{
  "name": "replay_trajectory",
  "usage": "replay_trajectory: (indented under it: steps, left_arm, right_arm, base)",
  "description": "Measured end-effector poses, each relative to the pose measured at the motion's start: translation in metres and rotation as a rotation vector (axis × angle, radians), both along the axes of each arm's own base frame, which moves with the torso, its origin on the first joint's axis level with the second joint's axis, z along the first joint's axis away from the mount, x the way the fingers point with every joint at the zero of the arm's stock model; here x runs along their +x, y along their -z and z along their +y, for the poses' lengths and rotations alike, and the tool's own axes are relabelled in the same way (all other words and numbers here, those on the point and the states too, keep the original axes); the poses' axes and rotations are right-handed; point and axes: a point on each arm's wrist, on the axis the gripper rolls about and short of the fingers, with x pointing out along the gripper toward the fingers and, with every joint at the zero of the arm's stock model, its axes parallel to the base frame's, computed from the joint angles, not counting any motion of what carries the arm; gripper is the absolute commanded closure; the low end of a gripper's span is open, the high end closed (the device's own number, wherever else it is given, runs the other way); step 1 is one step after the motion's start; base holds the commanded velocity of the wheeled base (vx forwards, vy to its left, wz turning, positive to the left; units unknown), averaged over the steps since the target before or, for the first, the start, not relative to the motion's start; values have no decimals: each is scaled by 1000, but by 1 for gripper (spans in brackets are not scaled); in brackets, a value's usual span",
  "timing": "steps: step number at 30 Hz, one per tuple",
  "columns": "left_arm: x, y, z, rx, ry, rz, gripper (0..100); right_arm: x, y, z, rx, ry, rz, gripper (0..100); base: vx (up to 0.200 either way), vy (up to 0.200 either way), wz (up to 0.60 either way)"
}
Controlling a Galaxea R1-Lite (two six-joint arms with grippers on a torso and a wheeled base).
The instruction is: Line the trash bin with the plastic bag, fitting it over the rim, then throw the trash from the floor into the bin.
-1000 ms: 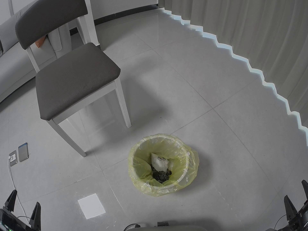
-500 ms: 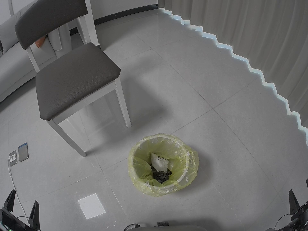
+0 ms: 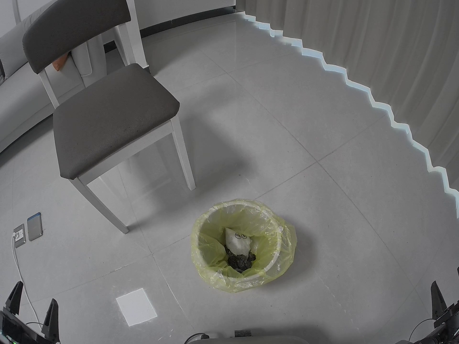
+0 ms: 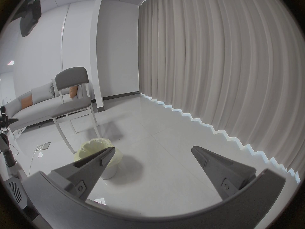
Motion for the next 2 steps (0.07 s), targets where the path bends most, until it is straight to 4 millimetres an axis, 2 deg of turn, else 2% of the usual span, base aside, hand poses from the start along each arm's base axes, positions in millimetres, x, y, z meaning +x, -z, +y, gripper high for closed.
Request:
replay_trajectory:
  steps: [2]
  left_arm:
    - [0,0,0,1,-2,0,0]
  right_arm:
    - [0,0,0,0,0,0,0]
  base:
    - [0,0,0]
